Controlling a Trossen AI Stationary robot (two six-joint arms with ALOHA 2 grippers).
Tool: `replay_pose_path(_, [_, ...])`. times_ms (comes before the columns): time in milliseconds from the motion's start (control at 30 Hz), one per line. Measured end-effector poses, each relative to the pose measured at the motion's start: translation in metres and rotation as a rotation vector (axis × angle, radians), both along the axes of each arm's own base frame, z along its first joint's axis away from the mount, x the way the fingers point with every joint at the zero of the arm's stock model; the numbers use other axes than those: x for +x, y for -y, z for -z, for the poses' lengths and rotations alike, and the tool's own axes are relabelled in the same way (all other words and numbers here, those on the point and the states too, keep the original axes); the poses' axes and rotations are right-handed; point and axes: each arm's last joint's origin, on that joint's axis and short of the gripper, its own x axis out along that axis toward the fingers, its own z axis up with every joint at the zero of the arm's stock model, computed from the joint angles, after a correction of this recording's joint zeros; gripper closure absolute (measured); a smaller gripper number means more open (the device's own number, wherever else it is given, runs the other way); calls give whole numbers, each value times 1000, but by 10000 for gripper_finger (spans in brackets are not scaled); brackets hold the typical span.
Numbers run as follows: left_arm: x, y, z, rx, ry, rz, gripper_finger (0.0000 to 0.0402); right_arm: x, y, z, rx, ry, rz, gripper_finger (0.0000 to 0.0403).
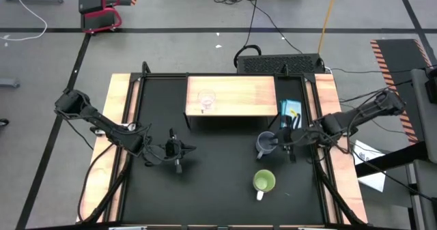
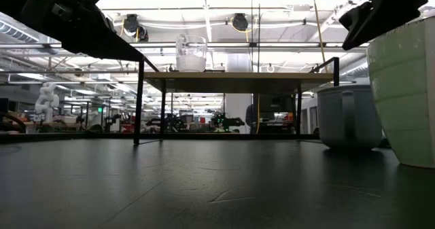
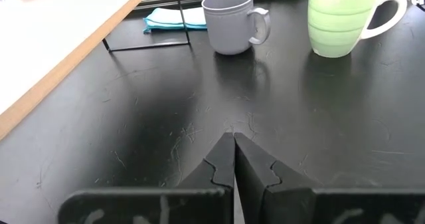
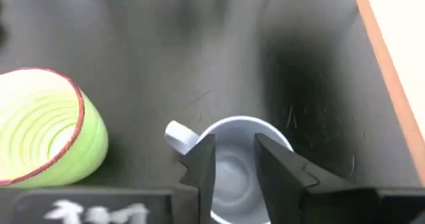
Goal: Stack small to large cups/mugs on shelf
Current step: Put the gray mug on the shelf
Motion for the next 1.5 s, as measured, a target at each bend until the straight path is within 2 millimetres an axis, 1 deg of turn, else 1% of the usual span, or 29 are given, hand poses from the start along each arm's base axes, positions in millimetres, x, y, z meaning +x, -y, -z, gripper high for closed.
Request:
replay_pose_path(100, [0, 0, 0, 1, 0, 0, 394, 1, 5, -4, 25, -20, 7, 292])
replay_pose_path(233, [0, 0, 0, 2, -1, 1, 394, 0, 14, -2, 78, -69, 49, 278])
replay_pose_path(367, [0, 0, 0, 3, -3, 0, 394, -3, 21, 3, 131, -150, 82, 275])
replay_pose_path(633, [0, 0, 0, 7, -5, 2, 394, -5, 28, 7, 155, -224, 127, 275])
replay_pose_path(800, [0, 0, 0, 11, -6, 4, 394, -3, 33, 10, 140, -245, 143, 275])
replay_pose_path(967, [0, 0, 0, 12, -6, 4, 394, 3, 39, 16, 130, -290, 157, 275])
replay_pose_path(1133, [0, 0, 1, 16, -10, 5, 394, 7, 42, 21, 99, -335, 141, 275])
replay_pose_path(1500, [0, 0, 1, 29, -12, 10, 394, 11, 48, 21, 72, -316, 126, 275])
